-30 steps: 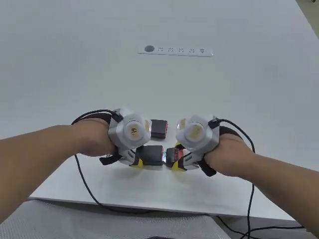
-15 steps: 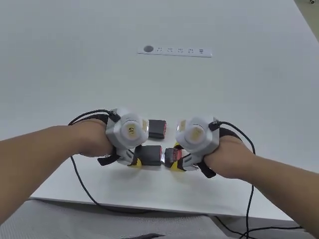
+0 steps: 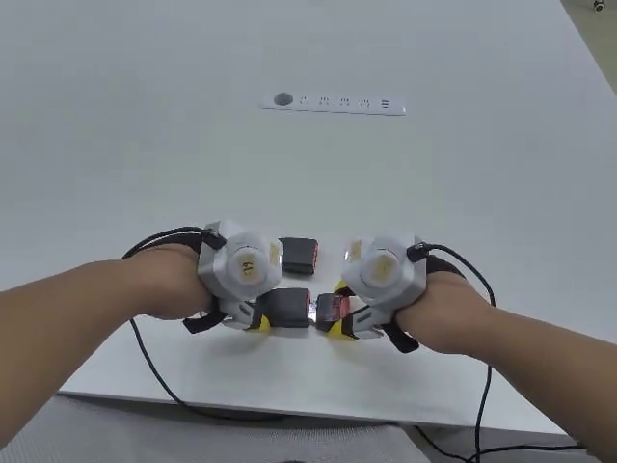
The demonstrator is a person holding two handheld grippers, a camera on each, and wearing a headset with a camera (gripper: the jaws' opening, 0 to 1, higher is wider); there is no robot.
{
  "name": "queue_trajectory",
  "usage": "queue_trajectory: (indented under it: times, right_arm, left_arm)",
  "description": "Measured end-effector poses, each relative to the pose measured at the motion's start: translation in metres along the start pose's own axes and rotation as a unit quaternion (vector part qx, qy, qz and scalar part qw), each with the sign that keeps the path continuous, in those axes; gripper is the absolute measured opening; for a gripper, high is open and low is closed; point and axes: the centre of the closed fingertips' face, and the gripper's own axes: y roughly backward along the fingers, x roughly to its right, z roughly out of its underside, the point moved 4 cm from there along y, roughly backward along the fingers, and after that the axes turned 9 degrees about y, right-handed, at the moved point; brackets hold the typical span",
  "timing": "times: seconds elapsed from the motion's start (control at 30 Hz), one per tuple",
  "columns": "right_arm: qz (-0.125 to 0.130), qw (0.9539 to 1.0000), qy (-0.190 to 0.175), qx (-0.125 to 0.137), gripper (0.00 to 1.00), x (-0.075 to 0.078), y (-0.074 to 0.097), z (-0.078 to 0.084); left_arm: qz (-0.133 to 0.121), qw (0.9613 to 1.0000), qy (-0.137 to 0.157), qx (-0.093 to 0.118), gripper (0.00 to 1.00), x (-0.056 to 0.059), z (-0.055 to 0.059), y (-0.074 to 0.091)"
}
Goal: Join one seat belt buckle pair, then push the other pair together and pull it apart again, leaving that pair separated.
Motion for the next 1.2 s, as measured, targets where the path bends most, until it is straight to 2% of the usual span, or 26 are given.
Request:
queue_trajectory:
  times: [0.17, 0.27, 0.37, 0.47, 0.57, 0.6, 0.63, 0.7, 0.87, 0.93, 0.97, 1.0, 1.1, 1.2]
  right_arm:
    - [0.007, 0.9999, -0.007, 0.01, 0.35, 0.0, 0.0, -0.001]
    - [0.012, 0.9998, -0.008, 0.014, 0.35, 0.0, -0.001, -0.001]
    - [0.013, 0.9997, -0.014, 0.015, 0.36, 0.0, -0.002, -0.001]
    - [0.002, 0.9998, -0.013, 0.016, 0.38, -0.001, -0.002, -0.001]
    - [0.001, 0.9992, -0.026, 0.029, 0.38, 0.002, 0.0, -0.002]
    - [0.003, 0.999, -0.029, 0.035, 0.38, 0.003, 0.002, -0.003]
    - [0.002, 0.9986, -0.033, 0.041, 0.38, 0.004, 0.005, -0.006]
    - [-0.001, 0.9984, -0.033, 0.046, 0.38, 0.006, 0.011, -0.008]
    - [-0.002, 0.9974, -0.035, 0.062, 0.39, 0.015, 0.03, -0.011]
    - [0.001, 0.9976, -0.03, 0.062, 0.39, 0.019, 0.036, -0.009]
    - [0.004, 0.9976, -0.028, 0.063, 0.39, 0.022, 0.039, -0.008]
    - [0.006, 0.9974, -0.028, 0.066, 0.39, 0.024, 0.041, -0.007]
    - [0.016, 0.9975, -0.025, 0.065, 0.39, 0.034, 0.047, 0.001]
    - [0.024, 0.998, -0.024, 0.054, 0.4, 0.045, 0.052, 0.018]
  left_arm:
    - [0.005, 0.9995, 0.022, 0.021, 0.32, -0.002, 0.002, 0.0]
    - [0.004, 0.9994, 0.023, 0.024, 0.33, -0.002, 0.002, 0.0]
    - [0.003, 0.9989, 0.04, 0.026, 0.33, -0.003, 0.003, 0.0]
    - [0.006, 0.9978, 0.06, 0.028, 0.33, -0.004, 0.004, 0.0]
    - [-0.005, 0.9981, 0.054, 0.028, 0.39, -0.006, 0.005, 0.001]
    - [0.003, 0.999, 0.042, 0.017, 0.42, -0.004, 0.009, 0.002]
    - [0.007, 0.999, 0.042, 0.011, 0.43, -0.002, 0.011, 0.003]
    - [0.001, 0.9991, 0.04, 0.016, 0.42, -0.004, 0.012, 0.007]
    - [-0.008, 0.9962, 0.071, 0.05, 0.45, -0.019, 0.004, 0.026]
    - [0.002, 0.992, 0.106, 0.069, 0.47, -0.024, -0.003, 0.031]
    - [0.005, 0.9887, 0.122, 0.087, 0.48, -0.03, -0.011, 0.035]
    - [0.002, 0.9872, 0.127, 0.097, 0.49, -0.036, -0.016, 0.037]
    - [-0.013, 0.9874, 0.119, 0.103, 0.49, -0.059, -0.028, 0.04]
    - [-0.022, 0.9893, 0.105, 0.099, 0.49, -0.072, -0.038, 0.035]
